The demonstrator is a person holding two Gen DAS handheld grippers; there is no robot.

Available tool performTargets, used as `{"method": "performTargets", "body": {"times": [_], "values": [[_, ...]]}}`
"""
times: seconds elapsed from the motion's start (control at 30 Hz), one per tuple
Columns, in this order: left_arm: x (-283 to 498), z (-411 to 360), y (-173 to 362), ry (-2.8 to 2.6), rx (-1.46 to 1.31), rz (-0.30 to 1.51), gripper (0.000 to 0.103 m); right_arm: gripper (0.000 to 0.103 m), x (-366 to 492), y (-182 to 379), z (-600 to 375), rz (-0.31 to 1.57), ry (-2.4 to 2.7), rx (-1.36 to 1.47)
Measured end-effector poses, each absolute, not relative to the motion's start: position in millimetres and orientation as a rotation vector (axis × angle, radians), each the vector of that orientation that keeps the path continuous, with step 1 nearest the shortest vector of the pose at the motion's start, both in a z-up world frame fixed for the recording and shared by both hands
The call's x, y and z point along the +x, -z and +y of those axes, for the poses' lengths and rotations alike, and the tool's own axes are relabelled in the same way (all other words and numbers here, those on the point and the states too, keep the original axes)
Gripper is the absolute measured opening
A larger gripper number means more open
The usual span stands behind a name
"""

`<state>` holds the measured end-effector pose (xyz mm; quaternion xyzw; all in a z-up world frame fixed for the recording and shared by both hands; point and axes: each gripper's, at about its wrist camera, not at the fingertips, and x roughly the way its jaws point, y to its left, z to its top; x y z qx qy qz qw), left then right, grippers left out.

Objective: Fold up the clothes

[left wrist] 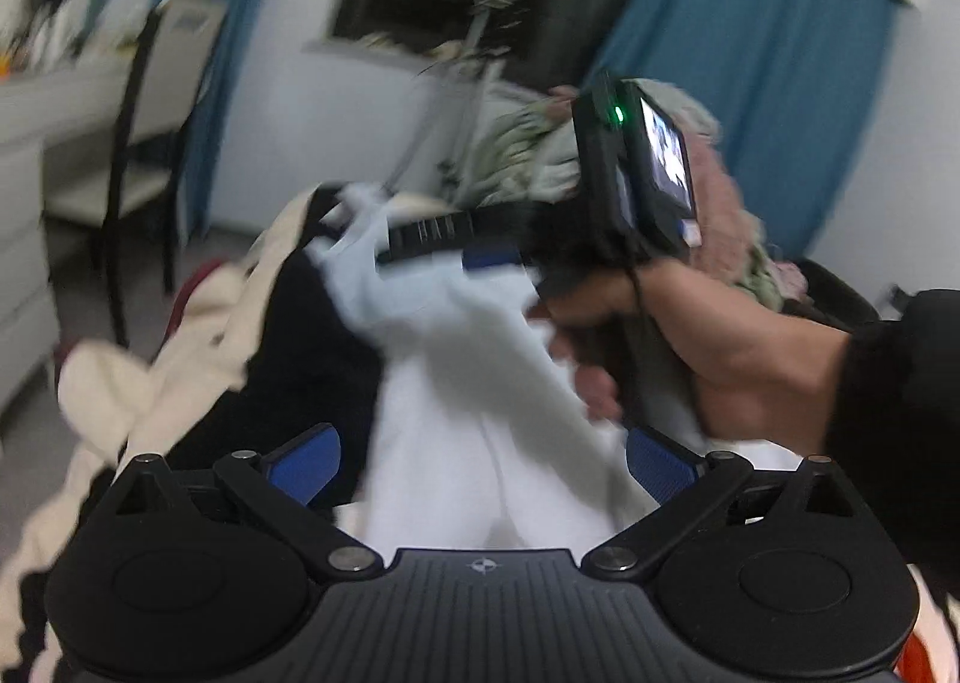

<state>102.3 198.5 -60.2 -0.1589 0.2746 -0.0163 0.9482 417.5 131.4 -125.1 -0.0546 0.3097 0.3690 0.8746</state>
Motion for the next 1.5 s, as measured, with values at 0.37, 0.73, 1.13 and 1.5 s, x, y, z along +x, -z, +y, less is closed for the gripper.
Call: {"method": "performTargets", "body": {"times": [0.37, 0.73, 1.13, 1.5], "values": [[110.3, 230.0, 80.5, -0.014, -0.414, 0.517, 0.102, 0.007, 456.8, 146.4, 181.8, 0.512, -0.62, -0.092], [71.2, 192.8, 49.4, 0.065, -0.424, 0.431, 0.102, 0.006, 412.8, 70.2, -13.5, 0.217, -0.385, 0.149], [65.5, 121.2, 62.1, 0.173, -0.337, 0.509, 0.102, 0.008, 442.1, 165.6, -189.1, 0.341, -0.107, 0.294], [95.3, 110.7, 85.3, 0.177, -0.285, 0.558, 0.102, 0.085, 429.0, 168.6, -185.8, 0.477, -0.154, 0.282]]}}
